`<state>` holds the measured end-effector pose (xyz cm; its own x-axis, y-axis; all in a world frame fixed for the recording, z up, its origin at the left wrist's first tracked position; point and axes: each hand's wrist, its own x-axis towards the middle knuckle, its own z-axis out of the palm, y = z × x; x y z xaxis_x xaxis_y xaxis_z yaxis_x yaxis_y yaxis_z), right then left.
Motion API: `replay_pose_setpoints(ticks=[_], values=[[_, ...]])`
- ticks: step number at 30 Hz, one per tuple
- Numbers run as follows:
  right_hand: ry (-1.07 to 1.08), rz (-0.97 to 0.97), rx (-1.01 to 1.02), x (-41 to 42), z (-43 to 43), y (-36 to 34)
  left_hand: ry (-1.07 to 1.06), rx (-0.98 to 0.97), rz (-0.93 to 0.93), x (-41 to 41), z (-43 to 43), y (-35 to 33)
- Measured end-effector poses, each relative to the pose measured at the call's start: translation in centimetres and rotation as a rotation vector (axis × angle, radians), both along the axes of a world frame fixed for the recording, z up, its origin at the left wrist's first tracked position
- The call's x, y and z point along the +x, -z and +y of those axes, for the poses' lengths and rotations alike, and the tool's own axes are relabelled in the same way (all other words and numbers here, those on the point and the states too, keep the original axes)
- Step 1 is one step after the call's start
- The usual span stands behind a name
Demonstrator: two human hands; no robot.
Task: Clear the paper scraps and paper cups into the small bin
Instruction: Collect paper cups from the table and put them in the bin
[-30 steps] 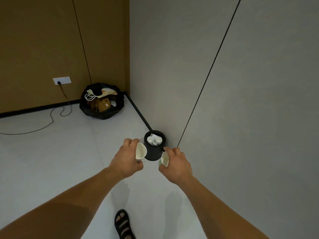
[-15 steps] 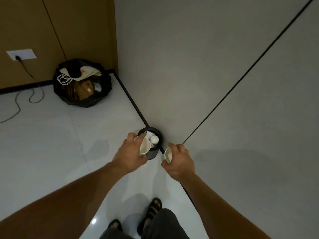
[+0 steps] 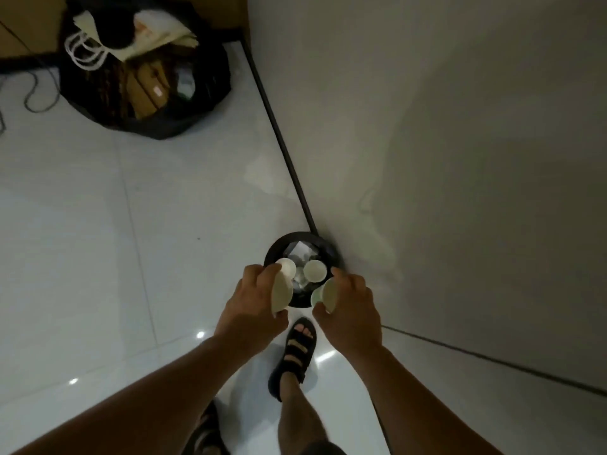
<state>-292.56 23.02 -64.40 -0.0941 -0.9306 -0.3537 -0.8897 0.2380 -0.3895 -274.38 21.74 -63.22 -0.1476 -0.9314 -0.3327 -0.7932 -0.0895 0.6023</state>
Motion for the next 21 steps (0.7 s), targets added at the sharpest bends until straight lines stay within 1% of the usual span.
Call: replay_pose_setpoints(ticks=[3,7,12,14,16,19,21], values=[[0.022,-0.025,0.054,-1.0,-2.8,6.9,-0.014,0.008,0.011,-1.2,-1.3,7.0],[0.039,-0.026,0.061,-1.4,-5.8,15.3,-0.006,0.02,0.025,-2.6,-3.8,15.7],[0.007,-0.022,0.072,-2.5,-8.2,23.8,0.027,0.005,0.008,-3.5,-5.9,24.6],[-0.042,0.006,0.065,-2.9,-8.5,25.7,0.046,-0.015,-0.02,-3.4,-6.1,26.7],[-0.145,0.062,0.013,-3.0,-8.7,26.8,0.072,-0.071,-0.064,-3.4,-6.2,28.0],[-0.261,0.151,-0.125,-3.4,-8.5,28.2,0.14,-0.173,-0.174,-3.6,-6.7,29.2],[-0.303,0.222,-0.146,-3.4,-8.2,29.2,0.208,-0.177,-0.252,-3.9,-7.0,30.0]])
